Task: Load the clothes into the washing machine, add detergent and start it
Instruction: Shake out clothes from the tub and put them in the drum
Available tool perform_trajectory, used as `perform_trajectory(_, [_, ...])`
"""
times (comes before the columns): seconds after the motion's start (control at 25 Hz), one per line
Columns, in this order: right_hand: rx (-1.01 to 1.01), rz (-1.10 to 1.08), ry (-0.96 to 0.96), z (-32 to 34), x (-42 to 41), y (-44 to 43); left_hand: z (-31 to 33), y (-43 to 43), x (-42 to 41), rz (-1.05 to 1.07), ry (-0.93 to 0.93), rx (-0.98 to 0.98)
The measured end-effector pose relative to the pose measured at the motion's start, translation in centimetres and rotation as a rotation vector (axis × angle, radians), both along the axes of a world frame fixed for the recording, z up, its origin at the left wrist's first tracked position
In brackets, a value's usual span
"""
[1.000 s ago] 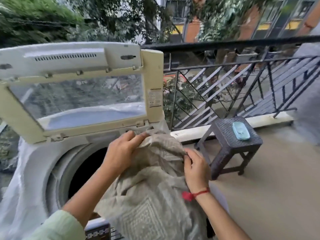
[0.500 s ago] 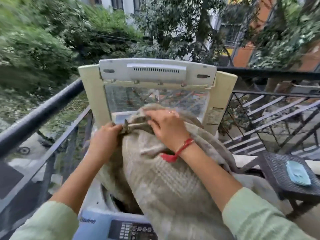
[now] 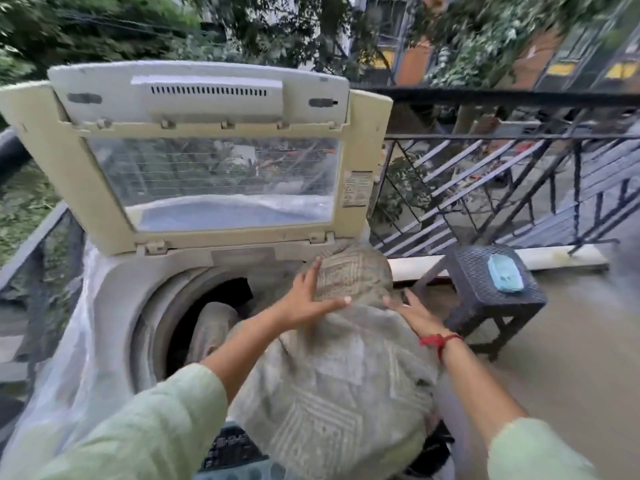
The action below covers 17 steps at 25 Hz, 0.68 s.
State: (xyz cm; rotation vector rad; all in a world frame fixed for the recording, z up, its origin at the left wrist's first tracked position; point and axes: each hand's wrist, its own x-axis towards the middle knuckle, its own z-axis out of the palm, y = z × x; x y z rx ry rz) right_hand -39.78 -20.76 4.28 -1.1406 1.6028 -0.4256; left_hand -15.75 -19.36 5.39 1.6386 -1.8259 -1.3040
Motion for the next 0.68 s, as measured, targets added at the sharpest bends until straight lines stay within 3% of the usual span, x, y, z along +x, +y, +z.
perform_trajectory(0.08, [-0.062,0.055,0.012,-1.5,2.0,1.3,-1.3,1.7,-3.4,-0.318,-0.082,0.079])
perform_trajectory(0.16, [-0.251,0.0,0.294,-3.0,2.5,2.8,-2.7,4.0,-3.6,-0.517,-0.246,-0.002])
perform_trajectory(0.24, [-0.426,0.009,0.529,-2.5,2.3,4.1,-3.5,6.2,-2.7,-0.512,-0.216,-0.126])
perform_trajectory(0.36, [-0.651,0.056,0.552,0.9,3.5,4.6,-3.0,7.0,-1.0,-0.444,-0.165,-0.335])
perform_trajectory(0.48, [-0.765,0.036,0.328,4.7,7.0,5.1,-0.5,5.5,4.6,-0.2,-0.227,-0.589])
perform_trajectory(0.6, [-0.713,0.057,-0.092,7.7,11.6,5.0,2.8,4.1,13.9,0.094,-0.455,-0.92])
perform_trajectory(0.68, [-0.645,0.122,-0.32,8.5,14.7,4.5,3.1,2.9,19.6,0.313,-0.683,-0.833])
